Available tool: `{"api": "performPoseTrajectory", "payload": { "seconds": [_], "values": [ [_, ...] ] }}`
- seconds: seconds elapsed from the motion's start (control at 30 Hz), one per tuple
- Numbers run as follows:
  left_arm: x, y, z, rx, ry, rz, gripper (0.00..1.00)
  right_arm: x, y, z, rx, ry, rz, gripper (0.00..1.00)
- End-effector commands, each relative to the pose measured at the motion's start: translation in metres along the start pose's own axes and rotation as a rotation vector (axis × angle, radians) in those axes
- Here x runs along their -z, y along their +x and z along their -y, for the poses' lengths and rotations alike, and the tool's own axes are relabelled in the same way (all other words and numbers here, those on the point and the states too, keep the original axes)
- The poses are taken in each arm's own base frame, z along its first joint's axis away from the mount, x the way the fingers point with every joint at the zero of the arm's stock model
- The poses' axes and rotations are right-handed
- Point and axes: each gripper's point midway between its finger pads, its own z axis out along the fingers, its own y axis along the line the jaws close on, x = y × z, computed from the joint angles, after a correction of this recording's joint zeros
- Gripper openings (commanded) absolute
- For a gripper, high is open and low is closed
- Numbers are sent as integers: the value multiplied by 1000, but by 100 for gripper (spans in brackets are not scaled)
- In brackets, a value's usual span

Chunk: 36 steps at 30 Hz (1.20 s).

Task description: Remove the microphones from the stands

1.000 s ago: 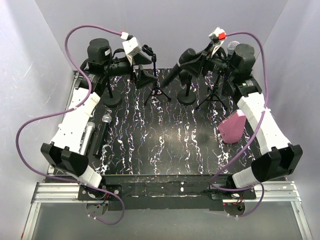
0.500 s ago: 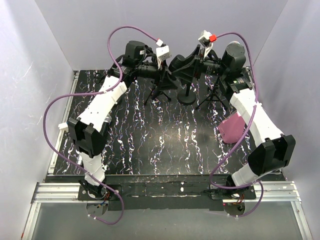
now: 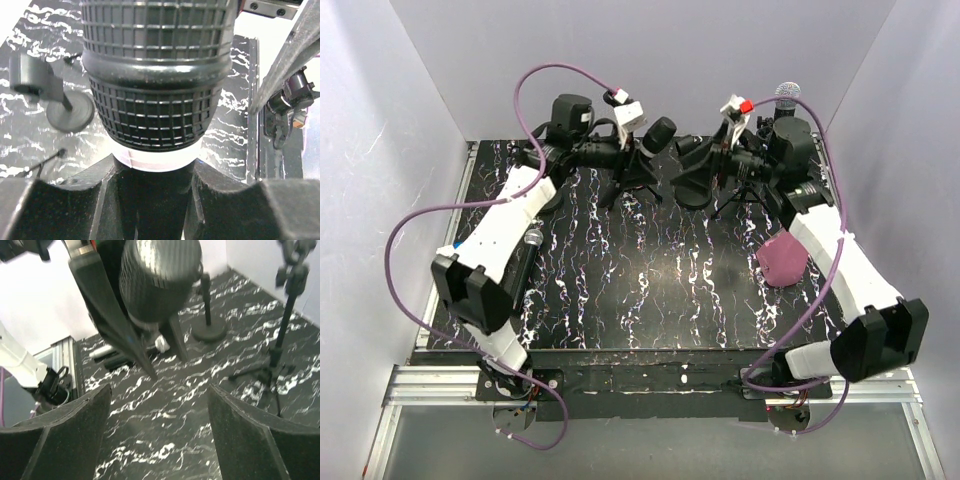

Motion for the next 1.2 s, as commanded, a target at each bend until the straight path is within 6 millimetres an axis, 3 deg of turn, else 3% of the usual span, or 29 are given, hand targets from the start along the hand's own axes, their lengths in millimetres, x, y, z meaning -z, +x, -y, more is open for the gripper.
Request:
{"api": "performPoseTrajectory", "payload": {
  "seconds": [0.0, 0.1, 0.2, 0.27, 0.47, 0.6, 0.73, 0.9, 0.93, 1.07, 1.17],
  "values": [
    [42, 0, 9, -9, -123, -7, 0, 20, 22, -20, 6, 21, -35, 84],
    [58, 56, 6, -15, -180, -177, 0, 34, 67, -21, -32, 61, -130, 85],
    [77, 141, 17, 8, -171, -441, 0, 46, 101, -15, -32, 123, -188, 85],
    [90, 191, 17, 171, -238, -614, 0, 51, 113, -9, -69, 178, -202, 85],
    [117, 274, 5, 663, -637, -890, 0, 49, 118, -5, -102, 189, -216, 85],
    [138, 307, 0, 733, -829, -952, 0, 46, 119, 0, -107, 183, -244, 84],
    [161, 341, 12, 866, -907, -1028, 0, 44, 117, 8, -93, 206, -248, 83],
    [179, 365, 21, 919, -970, -1081, 2, 43, 116, 8, -100, 207, -245, 83],
    [179, 367, 20, 918, -974, -1080, 8, 43, 117, 8, -105, 205, -247, 83],
    [177, 374, 21, 940, -964, -1082, 50, 43, 119, 9, -114, 209, -255, 83],
    [174, 382, 22, 944, -940, -1089, 66, 43, 121, 12, -120, 220, -263, 83]
  ]
}}
